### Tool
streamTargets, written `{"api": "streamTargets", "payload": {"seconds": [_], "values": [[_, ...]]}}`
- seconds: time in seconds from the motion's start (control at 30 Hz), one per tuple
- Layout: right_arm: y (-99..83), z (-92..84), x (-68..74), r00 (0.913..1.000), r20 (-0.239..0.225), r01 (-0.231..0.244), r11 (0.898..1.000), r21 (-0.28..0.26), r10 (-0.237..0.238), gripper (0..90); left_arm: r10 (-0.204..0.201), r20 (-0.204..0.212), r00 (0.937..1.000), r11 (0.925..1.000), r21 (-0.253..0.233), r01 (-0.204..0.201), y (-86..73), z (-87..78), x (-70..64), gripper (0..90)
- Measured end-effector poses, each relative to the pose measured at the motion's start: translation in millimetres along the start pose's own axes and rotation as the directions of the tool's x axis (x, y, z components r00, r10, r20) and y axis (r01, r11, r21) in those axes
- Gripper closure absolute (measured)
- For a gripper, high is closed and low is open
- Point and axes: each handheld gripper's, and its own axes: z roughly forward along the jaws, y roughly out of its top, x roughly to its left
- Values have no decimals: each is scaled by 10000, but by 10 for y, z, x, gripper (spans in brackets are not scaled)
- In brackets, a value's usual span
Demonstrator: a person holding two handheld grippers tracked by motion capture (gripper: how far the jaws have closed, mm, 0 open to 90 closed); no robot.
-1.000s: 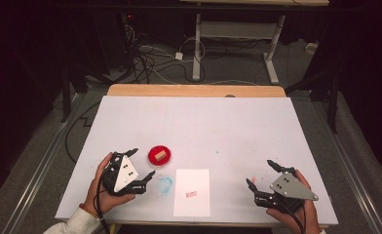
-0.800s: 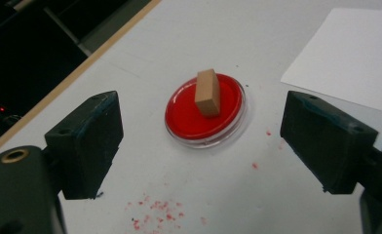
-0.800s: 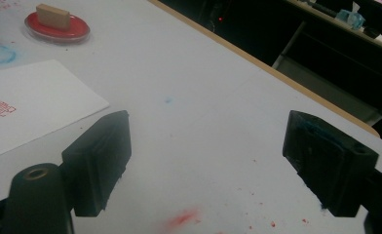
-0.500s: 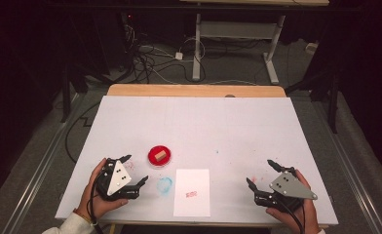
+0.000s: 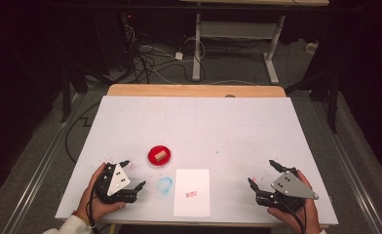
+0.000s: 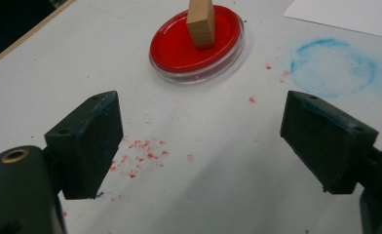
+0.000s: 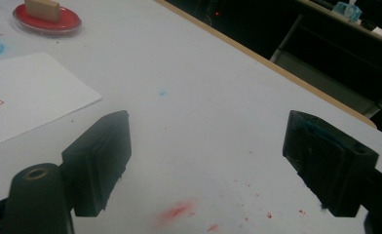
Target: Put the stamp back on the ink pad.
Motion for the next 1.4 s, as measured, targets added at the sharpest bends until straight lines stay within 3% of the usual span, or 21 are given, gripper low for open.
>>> {"api": "streamTargets", "payload": {"seconds": [0.67, 1.4], "values": [[38, 11, 49, 9997, -81, 235, 9997, -40, -235, 181, 45, 32, 10000, 10000, -84, -45, -6, -27, -30, 154], [27, 15, 26, 9998, -45, 177, 9998, -92, -177, 181, -15, -26, 10000, 9999, -120, 14, 9, -36, -20, 154]]}}
